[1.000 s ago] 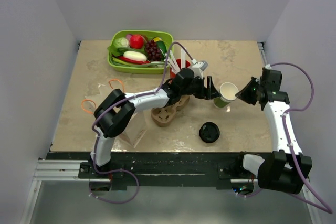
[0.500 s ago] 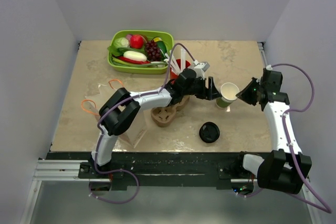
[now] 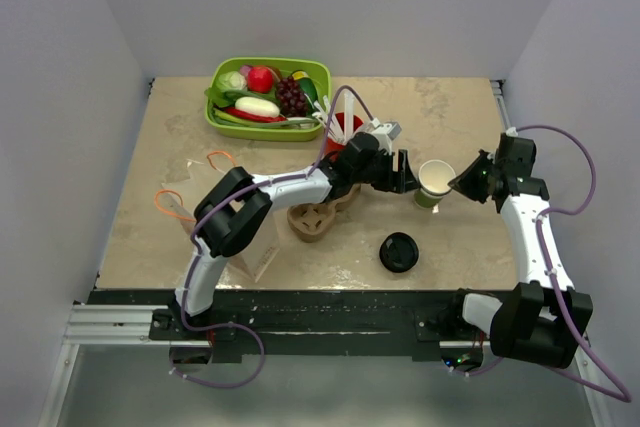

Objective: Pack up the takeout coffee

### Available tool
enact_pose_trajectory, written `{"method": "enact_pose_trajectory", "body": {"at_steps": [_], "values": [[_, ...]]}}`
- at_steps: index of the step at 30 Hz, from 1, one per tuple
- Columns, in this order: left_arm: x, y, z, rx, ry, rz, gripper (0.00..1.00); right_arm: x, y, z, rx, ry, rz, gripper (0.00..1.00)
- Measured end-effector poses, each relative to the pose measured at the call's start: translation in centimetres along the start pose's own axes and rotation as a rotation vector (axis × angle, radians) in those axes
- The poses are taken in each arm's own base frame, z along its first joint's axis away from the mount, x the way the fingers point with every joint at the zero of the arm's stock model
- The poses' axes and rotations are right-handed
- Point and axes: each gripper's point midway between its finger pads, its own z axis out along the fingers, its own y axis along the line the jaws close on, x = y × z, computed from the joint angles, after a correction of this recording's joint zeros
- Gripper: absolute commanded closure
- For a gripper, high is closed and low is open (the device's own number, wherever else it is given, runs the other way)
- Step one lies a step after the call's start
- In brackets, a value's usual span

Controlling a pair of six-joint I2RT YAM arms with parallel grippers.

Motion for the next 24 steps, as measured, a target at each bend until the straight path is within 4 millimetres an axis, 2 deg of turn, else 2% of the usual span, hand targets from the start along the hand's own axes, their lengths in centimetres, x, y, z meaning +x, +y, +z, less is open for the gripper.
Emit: {"method": "enact_pose_trajectory", "body": {"at_steps": [6,13,16,18,20,24], "values": [[0.6,1.1,0.0,-0.051,0.013,0.002,0.29,-0.2,0.6,-0.1,-0.023,-0.008,0.018,1.00],[0.6,1.1,0.0,-0.053,0.010,0.005,0.27,-0.3,0.9,-0.3,-0.038,-0.013,0.015,1.00],[0.5,1.1,0.0,-0.052,0.009,0.007,0.19,-0.7,0.9,-0.6,-0.029,-0.027,0.008,1.00],[0.5,1.1,0.0,-0.051,0.010,0.014,0.08,-1.4,1.2,-1.2,-0.032,-0.055,-0.005,1.00],[0.2,0.8,-0.3,-0.044,0.005,0.025,0.02,-2.3,1.7,-2.2,-0.038,-0.097,-0.021,1.00],[-1.6,-1.3,-1.7,-0.011,-0.029,0.062,0.00,-4.4,2.9,-4.5,-0.056,-0.193,-0.045,1.00]]}}
